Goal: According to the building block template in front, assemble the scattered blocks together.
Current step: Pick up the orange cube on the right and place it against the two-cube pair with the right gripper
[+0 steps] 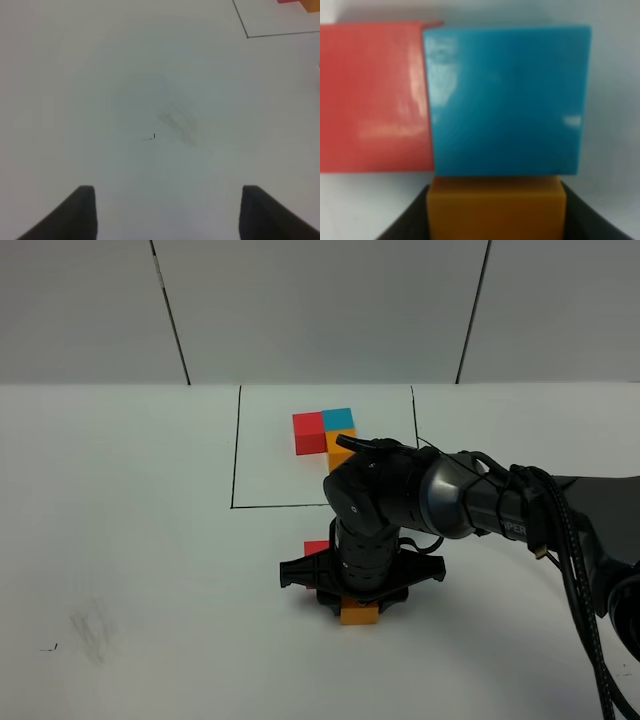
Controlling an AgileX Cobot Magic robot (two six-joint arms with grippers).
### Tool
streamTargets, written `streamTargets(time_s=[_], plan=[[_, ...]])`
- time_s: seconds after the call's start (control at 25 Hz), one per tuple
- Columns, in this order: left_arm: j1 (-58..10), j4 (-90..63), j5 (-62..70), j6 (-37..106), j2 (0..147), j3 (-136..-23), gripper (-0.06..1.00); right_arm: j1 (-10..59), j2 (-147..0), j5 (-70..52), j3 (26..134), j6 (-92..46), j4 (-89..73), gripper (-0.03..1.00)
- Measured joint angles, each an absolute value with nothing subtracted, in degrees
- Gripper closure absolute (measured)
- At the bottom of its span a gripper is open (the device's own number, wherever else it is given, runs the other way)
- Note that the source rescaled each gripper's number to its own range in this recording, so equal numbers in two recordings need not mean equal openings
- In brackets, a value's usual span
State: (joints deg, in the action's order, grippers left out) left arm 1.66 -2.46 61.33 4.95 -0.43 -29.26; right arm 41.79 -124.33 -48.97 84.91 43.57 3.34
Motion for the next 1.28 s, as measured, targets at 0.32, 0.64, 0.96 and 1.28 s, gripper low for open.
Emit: streamTargets(time_s=[0.32,0.64,0.96,1.28], plan=[[1.7,-2.5,61.3,4.9,-0.4,-29.3,0.4,41.8,-124.4,-48.7,84.9,43.6,3.6,0.96],[1.7,-2.5,61.3,4.9,-0.4,-29.3,0.4,41.7,-124.4,-48.0,84.9,43.6,4.5,0.96],[1.7,-2.5,61.3,4.9,-0.4,-29.3,0.4,41.3,-124.4,-47.4,84.9,43.6,4.7,0.96],[1.7,-2.5,61.3,4.9,-0.4,-29.3,0.4,41.3,-124.5,-46.2,84.9,43.6,6.1,0.96]])
